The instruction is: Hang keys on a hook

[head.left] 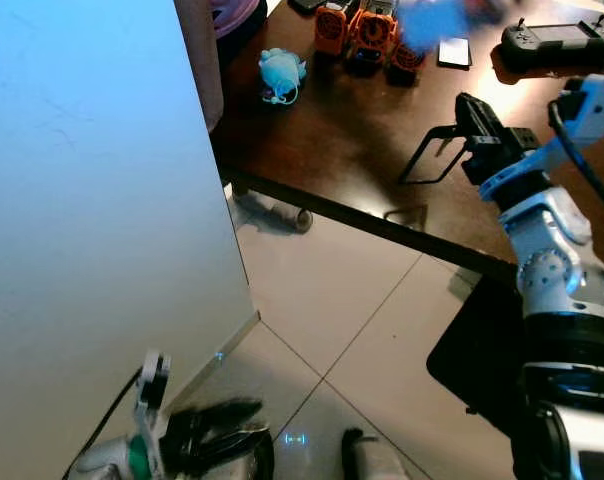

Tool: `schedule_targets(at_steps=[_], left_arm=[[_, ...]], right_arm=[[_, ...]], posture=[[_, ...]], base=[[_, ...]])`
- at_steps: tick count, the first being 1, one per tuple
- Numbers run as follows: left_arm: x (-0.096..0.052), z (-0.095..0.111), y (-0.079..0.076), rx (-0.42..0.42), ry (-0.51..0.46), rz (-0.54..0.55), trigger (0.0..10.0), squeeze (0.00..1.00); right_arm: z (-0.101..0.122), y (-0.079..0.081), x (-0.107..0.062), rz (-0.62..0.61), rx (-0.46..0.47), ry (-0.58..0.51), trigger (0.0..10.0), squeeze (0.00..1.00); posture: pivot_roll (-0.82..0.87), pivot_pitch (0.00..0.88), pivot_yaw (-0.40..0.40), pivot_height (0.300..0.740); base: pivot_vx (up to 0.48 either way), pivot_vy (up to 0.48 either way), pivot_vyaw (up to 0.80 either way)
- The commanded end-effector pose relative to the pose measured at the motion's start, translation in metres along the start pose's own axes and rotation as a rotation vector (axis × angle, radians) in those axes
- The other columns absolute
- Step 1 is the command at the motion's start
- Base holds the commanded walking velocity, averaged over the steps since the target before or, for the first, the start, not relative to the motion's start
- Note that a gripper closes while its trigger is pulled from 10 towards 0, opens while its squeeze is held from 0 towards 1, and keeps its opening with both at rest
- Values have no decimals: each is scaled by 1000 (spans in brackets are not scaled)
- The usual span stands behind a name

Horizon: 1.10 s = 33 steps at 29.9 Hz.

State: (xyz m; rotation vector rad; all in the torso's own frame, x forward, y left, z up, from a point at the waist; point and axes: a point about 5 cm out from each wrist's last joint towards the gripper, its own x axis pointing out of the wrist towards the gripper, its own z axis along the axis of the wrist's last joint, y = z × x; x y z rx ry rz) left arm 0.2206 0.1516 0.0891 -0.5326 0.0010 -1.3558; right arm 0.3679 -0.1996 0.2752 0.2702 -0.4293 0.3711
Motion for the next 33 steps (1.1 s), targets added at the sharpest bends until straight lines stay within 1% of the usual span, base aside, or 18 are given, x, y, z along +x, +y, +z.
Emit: schedule_targets(at_steps=[1, 2, 3, 8, 10, 11, 13, 15, 16, 18, 23, 29, 32, 33], left_arm=[[6, 7, -5, 4, -36, -8, 10000, 0], [14, 15, -6, 37, -56, -15, 10000, 0], [27, 28, -6, 97, -80, -13, 10000, 0], [33, 33, -5, 120, -73, -2, 10000, 0], [40, 39, -8, 124, -61, 29, 10000, 0], [40, 39, -8, 124, -61, 29, 10000, 0], [47, 42, -10, 151, -30, 88, 10000, 0], [53, 44, -12, 168, -17, 95, 10000, 0], [57, 45, -12, 192, -11, 85, 10000, 0], [59, 46, -13, 199, -9, 86, 10000, 0], [68, 54, -11, 224, -22, 81, 10000, 0], [71, 57, -12, 233, -21, 74, 10000, 0], [75, 61, -12, 245, -23, 74, 10000, 0], [78, 63, -12, 252, -25, 77, 10000, 0]], right_arm=[[-2, 3, 2, 7, -4, 3, 0, 0], [-3, 6, 4, 13, -7, 5, 0, 0], [-4, 10, 7, 20, -7, 5, 0, 0], [-4, 12, 8, 23, -6, -2, 0, 0], [-4, 15, 11, 33, -9, -6, 0, 0], [-4, 15, 11, 33, -9, -6, 0, 0], [-4, 19, 13, 46, -15, -10, 0, 0], [-5, 23, 15, 60, -17, -12, 0, 0], [-6, 29, 16, 78, -22, -10, 0, 0], [-7, 30, 16, 82, -24, -10, 0, 0], [-10, 41, 18, 118, -29, -11, 0, 0], [-10, 44, 19, 129, -30, -14, 0, 0], [-9, 46, 20, 142, -33, -21, 0, 0], [-9, 47, 19, 150, -42, -25, 0, 0]], posture=[[-66, 123, 72, 740], [-65, 122, 71, 740], [-64, 119, 67, 740], [-63, 118, 65, 740], [-62, 113, 64, 740], [-62, 113, 64, 740], [-61, 110, 62, 740], [-60, 106, 63, 740], [-59, 104, 65, 740], [-59, 104, 65, 740], [-56, 96, 73, 740], [-57, 97, 76, 740], [-57, 96, 82, 740], [-56, 96, 82, 740]], base=[[0, 0, 0], [0, 0, 0], [0, 0, 0], [0, 0, 0], [0, 0, 0], [0, 0, 0], [0, 0, 0], [-334, 0, 0], [-334, 0, 0], [-334, 0, 0], [-388, 0, 0], [-398, 0, 0], [-399, 0, 0], [-285, 0, 794]])
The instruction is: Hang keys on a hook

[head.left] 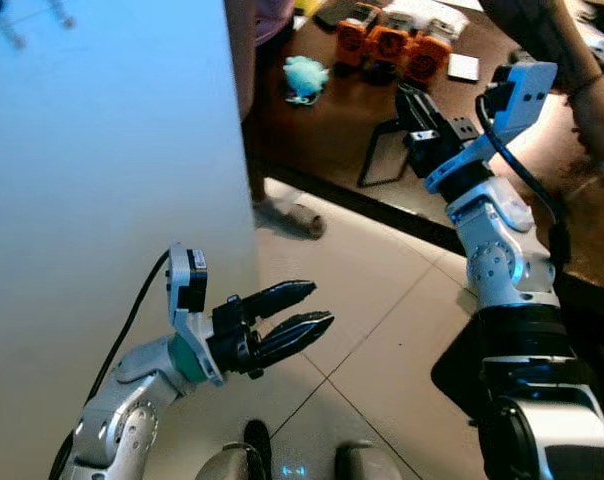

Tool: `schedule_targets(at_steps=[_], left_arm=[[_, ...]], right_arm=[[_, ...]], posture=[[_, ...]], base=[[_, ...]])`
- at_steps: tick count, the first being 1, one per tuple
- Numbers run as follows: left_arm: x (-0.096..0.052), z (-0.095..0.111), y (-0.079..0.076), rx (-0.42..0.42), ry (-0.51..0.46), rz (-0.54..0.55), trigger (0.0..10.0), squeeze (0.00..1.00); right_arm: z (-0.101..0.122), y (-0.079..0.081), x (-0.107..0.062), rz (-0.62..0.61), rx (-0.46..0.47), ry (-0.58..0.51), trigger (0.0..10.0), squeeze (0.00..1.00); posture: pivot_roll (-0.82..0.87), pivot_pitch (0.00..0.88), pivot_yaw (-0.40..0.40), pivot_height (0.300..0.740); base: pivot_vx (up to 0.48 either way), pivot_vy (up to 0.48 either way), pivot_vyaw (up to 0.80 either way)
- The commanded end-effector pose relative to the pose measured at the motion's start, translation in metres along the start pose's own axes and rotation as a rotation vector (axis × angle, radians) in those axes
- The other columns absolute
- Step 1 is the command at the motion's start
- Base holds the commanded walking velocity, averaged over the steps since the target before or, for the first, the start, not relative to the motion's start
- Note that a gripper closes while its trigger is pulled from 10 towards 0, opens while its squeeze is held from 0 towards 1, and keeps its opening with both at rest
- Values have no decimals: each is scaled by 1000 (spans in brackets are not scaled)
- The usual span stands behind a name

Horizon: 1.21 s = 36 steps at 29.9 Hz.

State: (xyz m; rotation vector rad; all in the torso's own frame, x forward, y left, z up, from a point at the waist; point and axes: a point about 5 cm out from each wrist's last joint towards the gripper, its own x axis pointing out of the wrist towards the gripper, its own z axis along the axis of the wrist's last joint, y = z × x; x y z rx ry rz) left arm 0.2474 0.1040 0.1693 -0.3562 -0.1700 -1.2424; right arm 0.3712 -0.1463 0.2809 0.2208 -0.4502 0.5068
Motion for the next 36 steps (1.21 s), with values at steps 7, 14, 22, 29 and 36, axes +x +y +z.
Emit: schedule_targets(at_steps=[7, 14, 22, 29, 36], left_arm=[[15, 5, 9, 81, 18, 62, 10000, 0], [21, 9, 11, 84, -14, 71, 10000, 0], [26, 13, 13, 124, -23, 94, 10000, 0], [31, 23, 20, 165, -86, 178, 10000, 0], [31, 31, 25, 211, -119, 218, 10000, 0]], right_arm=[[4, 7, -2, 47, -25, -36, 0, 0], [1, 17, -1, 107, 0, -39, 0, 0], [-1, 25, 1, 161, 18, -38, 0, 0], [-3, 28, 1, 178, 36, -37, 0, 0], [-1, 26, 0, 165, 62, -61, 0, 0]], posture=[[-49, 93, 87, 740], [-40, 84, 88, 740], [-36, 80, 84, 740], [-35, 85, 80, 740], [-35, 89, 79, 740]], base=[[0, 0, 794], [0, 0, 794], [0, -282, 794], [0, -331, 793], [0, 0, 336]])
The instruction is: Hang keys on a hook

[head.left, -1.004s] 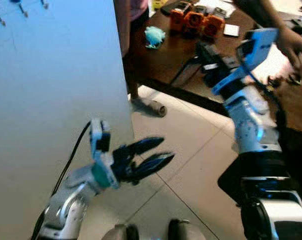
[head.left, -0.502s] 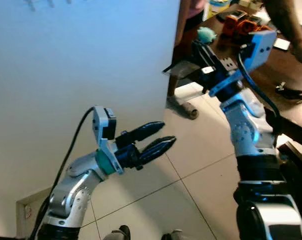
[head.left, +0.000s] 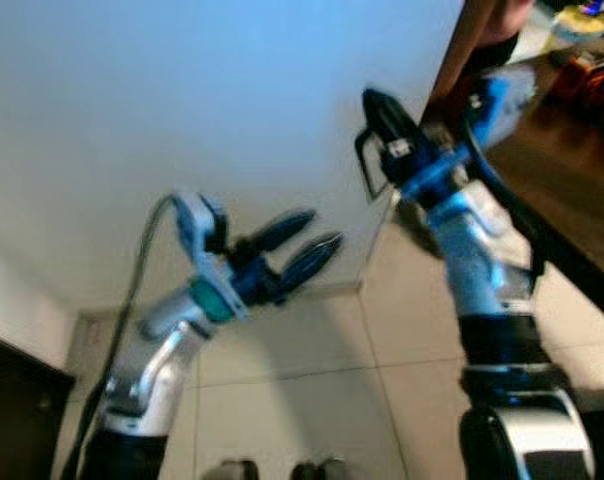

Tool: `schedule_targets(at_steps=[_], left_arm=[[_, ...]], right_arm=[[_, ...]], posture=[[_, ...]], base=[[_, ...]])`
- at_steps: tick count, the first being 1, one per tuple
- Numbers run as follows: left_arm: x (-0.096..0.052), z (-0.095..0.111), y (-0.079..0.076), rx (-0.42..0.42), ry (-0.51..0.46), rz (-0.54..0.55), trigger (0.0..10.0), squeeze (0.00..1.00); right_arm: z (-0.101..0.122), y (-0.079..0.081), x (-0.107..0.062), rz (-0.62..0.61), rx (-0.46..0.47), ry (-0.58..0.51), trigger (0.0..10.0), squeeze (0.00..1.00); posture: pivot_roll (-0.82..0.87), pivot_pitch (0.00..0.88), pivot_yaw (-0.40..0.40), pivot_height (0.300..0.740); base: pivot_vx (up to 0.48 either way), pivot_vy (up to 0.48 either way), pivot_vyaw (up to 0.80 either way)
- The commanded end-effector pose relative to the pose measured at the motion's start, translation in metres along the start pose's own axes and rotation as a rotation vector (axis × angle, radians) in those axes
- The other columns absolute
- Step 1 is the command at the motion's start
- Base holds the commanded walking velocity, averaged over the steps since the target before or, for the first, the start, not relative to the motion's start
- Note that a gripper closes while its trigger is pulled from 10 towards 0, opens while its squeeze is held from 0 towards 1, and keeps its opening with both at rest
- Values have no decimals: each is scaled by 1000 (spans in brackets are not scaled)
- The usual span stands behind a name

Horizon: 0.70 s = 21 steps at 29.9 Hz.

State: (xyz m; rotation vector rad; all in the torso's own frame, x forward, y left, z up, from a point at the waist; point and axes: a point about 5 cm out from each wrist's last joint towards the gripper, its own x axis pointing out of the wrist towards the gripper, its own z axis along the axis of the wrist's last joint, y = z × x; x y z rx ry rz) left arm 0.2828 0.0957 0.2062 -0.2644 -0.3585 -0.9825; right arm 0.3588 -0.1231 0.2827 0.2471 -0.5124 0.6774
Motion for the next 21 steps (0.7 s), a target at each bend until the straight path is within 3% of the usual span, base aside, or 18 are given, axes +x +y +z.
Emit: schedule_targets(at_steps=[1, 8, 19, 21], left_arm=[[1, 1, 3, 19, -2, 19, 10000, 0], [0, 7, 7, 48, -8, 34, 10000, 0], [4, 9, 8, 60, -26, 44, 10000, 0], [5, 14, 14, 87, -46, 85, 10000, 0]], right_arm=[[1, -1, -1, -3, 12, -8, 0, 0], [0, -1, -1, -4, 12, -7, 0, 0], [-4, 7, 0, 43, 27, 10, 0, 0], [-6, 9, 0, 57, 28, 18, 0, 0]], posture=[[-35, 89, 79, 740], [-30, 89, 77, 740], [-31, 82, 73, 740], [-29, 75, 68, 740]], base=[[0, 0, 0], [0, 0, 0], [0, -458, 0], [0, 0, 0]])
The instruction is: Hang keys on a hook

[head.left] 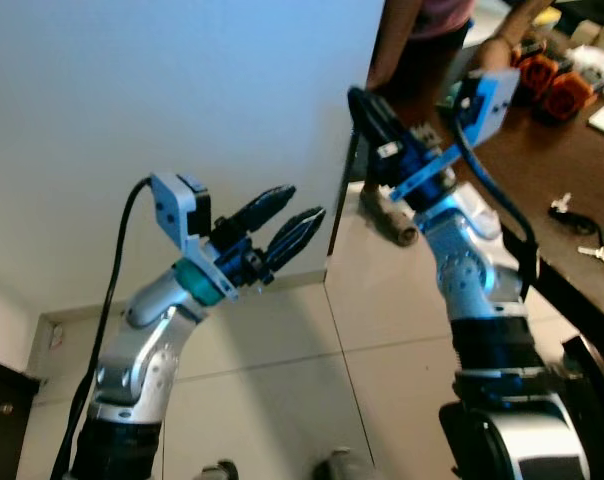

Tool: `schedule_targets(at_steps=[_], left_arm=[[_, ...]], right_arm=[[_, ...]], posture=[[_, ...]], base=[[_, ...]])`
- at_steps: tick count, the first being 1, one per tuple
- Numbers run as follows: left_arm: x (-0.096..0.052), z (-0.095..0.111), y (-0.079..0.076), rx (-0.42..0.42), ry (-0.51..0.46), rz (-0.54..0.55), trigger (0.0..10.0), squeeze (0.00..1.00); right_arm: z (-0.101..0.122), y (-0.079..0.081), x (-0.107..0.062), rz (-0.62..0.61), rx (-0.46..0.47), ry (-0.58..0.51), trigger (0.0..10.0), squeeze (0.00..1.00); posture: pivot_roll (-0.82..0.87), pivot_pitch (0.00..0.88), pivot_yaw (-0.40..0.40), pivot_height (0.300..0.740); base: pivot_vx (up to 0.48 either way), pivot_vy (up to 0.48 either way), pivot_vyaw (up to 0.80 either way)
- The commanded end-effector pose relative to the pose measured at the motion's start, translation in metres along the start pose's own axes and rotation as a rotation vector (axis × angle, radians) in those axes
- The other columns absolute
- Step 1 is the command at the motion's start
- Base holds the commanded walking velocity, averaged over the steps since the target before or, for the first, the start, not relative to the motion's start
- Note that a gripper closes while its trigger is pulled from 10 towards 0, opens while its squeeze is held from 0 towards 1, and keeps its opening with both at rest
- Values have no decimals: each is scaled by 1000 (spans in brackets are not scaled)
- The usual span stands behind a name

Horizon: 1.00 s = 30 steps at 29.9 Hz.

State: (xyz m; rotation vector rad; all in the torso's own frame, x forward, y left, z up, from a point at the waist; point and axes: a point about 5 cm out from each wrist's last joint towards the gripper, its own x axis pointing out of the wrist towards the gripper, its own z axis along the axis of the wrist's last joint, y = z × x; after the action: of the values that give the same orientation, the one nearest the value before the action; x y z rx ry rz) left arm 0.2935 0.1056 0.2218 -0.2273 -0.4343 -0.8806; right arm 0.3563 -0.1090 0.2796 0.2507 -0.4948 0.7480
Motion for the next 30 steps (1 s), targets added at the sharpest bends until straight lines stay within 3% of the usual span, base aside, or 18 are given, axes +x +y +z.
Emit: schedule_targets(at_steps=[1, 11, 17, 26, 30], left_arm=[[1, -1, 3, 11, 0, 25, 10000, 0], [3, -1, 15, 34, -7, 128, 10000, 0], [4, 9, 21, 58, -61, 179, 10000, 0], [4, 14, 15, 63, -60, 97, 10000, 0], [6, 14, 9, 53, -63, 50, 10000, 0]], right_arm=[[1, -2, -4, -1, 1, 3, 0, 0], [-6, 7, 0, 47, 33, 18, 0, 0], [-7, 14, -3, 130, 72, 29, 0, 0], [3, 8, -3, 140, 118, 3, 0, 0], [13, 9, -4, 198, 170, -45, 0, 0]], posture=[[-28, 73, 66, 740], [-19, 61, 56, 740], [-11, 60, 49, 740], [-8, 57, 46, 740], [-11, 49, 45, 740]], base=[[0, 0, 0], [0, 0, 0], [0, 0, 0], [0, 0, 0], [0, 0, 0]])
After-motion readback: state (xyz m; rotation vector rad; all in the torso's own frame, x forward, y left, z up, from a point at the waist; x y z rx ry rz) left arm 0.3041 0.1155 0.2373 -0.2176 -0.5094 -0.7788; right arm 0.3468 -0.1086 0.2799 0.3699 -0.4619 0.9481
